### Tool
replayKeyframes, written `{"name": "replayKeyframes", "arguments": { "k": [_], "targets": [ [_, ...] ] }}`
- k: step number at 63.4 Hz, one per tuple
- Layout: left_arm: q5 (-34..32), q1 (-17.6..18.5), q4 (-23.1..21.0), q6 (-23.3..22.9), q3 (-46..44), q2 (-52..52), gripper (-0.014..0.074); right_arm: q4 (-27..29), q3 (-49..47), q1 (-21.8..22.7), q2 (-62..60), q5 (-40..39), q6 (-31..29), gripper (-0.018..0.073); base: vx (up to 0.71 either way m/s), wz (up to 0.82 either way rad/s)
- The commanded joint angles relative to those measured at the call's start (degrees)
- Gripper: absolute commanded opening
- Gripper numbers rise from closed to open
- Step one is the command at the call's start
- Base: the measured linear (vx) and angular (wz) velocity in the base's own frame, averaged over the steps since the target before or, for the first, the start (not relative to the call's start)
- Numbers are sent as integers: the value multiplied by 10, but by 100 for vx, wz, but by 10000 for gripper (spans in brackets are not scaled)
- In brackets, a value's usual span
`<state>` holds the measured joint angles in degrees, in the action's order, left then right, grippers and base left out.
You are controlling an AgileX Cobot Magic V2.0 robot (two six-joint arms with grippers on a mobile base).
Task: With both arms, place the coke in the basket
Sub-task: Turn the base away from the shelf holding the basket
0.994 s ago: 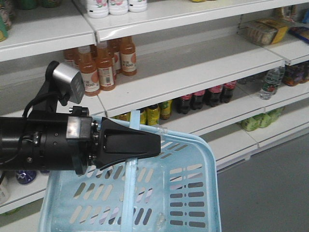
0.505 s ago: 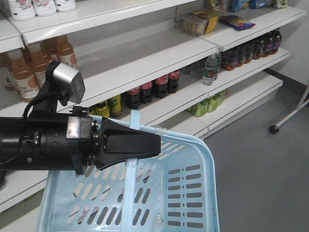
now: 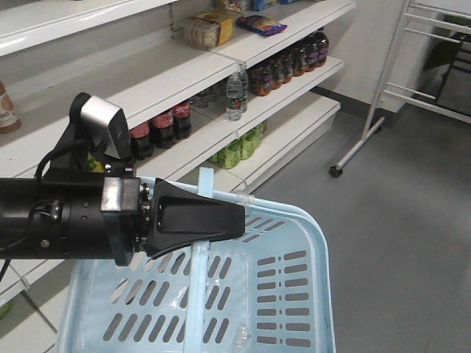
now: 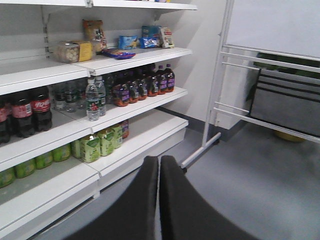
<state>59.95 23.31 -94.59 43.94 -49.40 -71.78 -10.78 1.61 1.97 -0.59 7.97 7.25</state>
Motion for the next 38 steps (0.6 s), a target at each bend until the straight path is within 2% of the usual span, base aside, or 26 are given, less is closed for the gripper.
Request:
{"name": "replayKeyframes", "arguments": {
  "k": [1, 38],
  "targets": [
    [19, 3, -74, 5, -16, 15, -7, -4, 5, 2, -10, -41, -5, -2, -5, -43],
    [19, 3, -74, 5, -16, 15, -7, -4, 5, 2, -10, -41, -5, -2, -5, -39]
  ]
}}
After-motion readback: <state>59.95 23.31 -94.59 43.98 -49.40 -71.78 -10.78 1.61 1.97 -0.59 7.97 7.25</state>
